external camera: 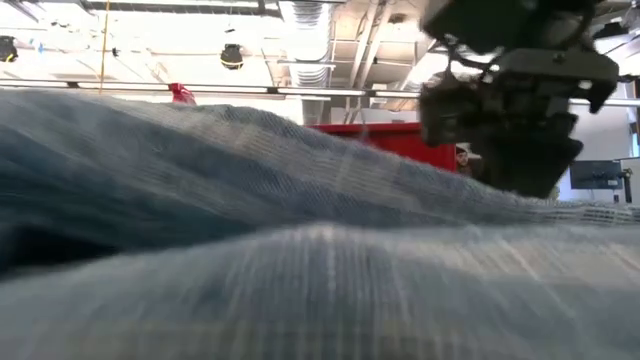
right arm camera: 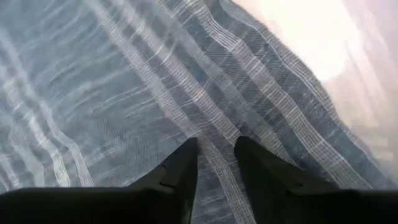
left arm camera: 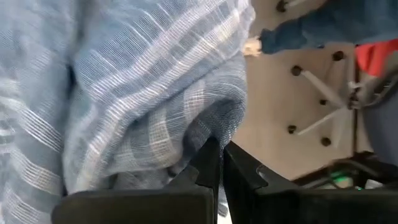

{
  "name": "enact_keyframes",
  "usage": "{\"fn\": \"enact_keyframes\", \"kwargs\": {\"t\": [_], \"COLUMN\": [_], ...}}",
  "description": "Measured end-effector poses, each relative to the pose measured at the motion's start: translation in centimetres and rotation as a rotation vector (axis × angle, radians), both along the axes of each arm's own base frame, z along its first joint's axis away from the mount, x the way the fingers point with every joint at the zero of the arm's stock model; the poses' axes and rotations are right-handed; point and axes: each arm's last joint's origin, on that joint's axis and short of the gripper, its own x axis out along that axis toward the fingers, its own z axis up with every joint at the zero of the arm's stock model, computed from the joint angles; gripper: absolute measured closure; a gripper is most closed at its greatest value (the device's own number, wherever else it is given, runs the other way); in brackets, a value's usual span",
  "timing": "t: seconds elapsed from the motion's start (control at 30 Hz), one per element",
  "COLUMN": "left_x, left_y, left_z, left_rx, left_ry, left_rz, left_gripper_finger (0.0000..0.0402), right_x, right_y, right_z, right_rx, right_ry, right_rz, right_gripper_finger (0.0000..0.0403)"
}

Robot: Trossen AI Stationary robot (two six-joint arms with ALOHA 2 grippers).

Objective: Fold Laundry from Bin
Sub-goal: Fold the blue long sleeve on the table

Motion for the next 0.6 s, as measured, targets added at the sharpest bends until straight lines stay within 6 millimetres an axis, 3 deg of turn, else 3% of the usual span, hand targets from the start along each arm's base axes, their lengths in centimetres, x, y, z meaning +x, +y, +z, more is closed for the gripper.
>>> {"fn": "enact_keyframes", "kwargs": {"t": [0.17,0.33,0.6], "left_x": [1.1,3.4,5.7], "left_y": [1.9,5.7,10.7], "left_z": [-0.5,-1.9,-4.9], "left_rx": [0.144,0.343,0.401], "left_ry": [-0.016,-0.031,0.055], "left_rz": [0.036,0.111,0.109], "left_gripper_finger": [0.0401,0.0401,0.0401], "right_x": [-2.7,-5.7,-10.9], "right_y": [-1.8,-3.6,-6.6], "right_z": [-0.5,0.5,2.7], "right_rx": [0.013,-0.108,-0.270], "right_ry": [0.033,0.125,0.305], "right_rz": [-0.193,-0.408,-0.638], "right_gripper_finger": [0.0279,0.0303,0.0311]}}
